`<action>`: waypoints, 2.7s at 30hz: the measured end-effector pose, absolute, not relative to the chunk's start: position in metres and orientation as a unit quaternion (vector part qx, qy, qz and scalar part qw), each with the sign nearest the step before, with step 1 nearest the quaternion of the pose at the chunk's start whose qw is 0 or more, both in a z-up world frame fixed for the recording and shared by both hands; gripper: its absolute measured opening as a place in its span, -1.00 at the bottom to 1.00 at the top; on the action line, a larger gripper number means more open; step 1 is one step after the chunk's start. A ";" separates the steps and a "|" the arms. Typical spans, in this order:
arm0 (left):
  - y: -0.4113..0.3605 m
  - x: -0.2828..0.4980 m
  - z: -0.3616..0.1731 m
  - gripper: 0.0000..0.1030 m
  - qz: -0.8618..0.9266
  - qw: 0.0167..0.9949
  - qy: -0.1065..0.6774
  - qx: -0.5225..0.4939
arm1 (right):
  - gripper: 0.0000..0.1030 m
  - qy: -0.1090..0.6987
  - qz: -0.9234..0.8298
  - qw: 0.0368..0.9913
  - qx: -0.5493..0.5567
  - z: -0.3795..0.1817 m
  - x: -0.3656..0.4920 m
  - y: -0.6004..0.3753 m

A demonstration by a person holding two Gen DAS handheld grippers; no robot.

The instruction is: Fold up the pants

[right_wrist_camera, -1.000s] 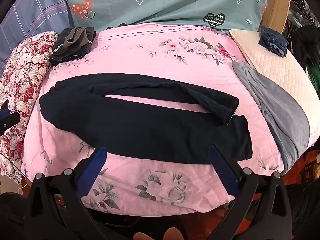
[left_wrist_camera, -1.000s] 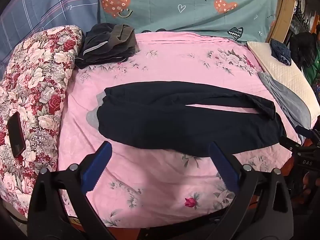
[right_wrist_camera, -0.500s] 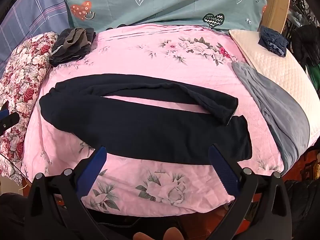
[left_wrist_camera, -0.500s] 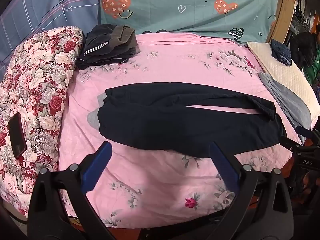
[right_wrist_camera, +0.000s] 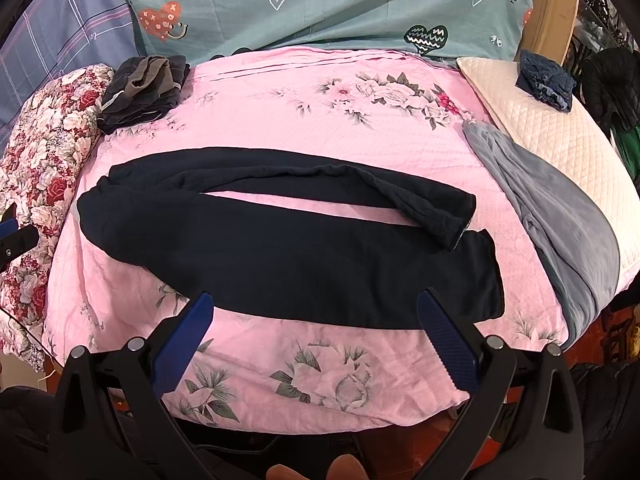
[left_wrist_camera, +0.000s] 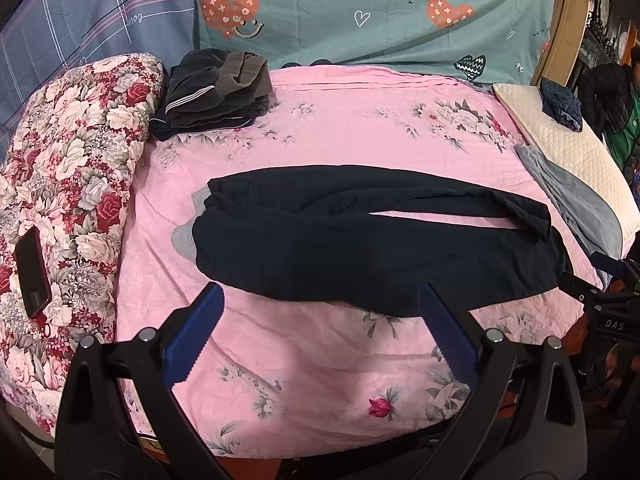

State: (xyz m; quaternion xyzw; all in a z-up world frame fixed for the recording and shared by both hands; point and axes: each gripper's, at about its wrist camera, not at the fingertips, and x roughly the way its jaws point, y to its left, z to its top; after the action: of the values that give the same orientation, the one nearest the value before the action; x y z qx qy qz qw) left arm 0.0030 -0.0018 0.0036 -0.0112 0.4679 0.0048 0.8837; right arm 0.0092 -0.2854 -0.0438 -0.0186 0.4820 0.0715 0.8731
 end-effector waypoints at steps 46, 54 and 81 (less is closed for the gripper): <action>-0.007 0.012 0.005 0.93 -0.006 0.887 0.462 -0.004 | 0.97 0.481 0.077 0.873 -0.021 -0.042 0.017 -0.281; -0.008 0.014 0.003 0.93 -0.009 0.886 0.464 -0.001 | 0.97 0.482 0.081 0.872 -0.023 -0.042 0.018 -0.280; 0.122 0.105 -0.049 0.93 0.129 0.858 0.494 -0.047 | 0.97 0.475 -0.008 0.869 0.137 -0.078 0.103 -0.410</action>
State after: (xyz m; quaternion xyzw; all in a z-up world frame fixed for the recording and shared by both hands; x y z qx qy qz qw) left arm 0.1048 0.1223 -0.0494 -0.0472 0.4941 0.1289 0.8585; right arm 0.1028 -0.4097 -0.0782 0.1373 0.4747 -0.0084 0.8693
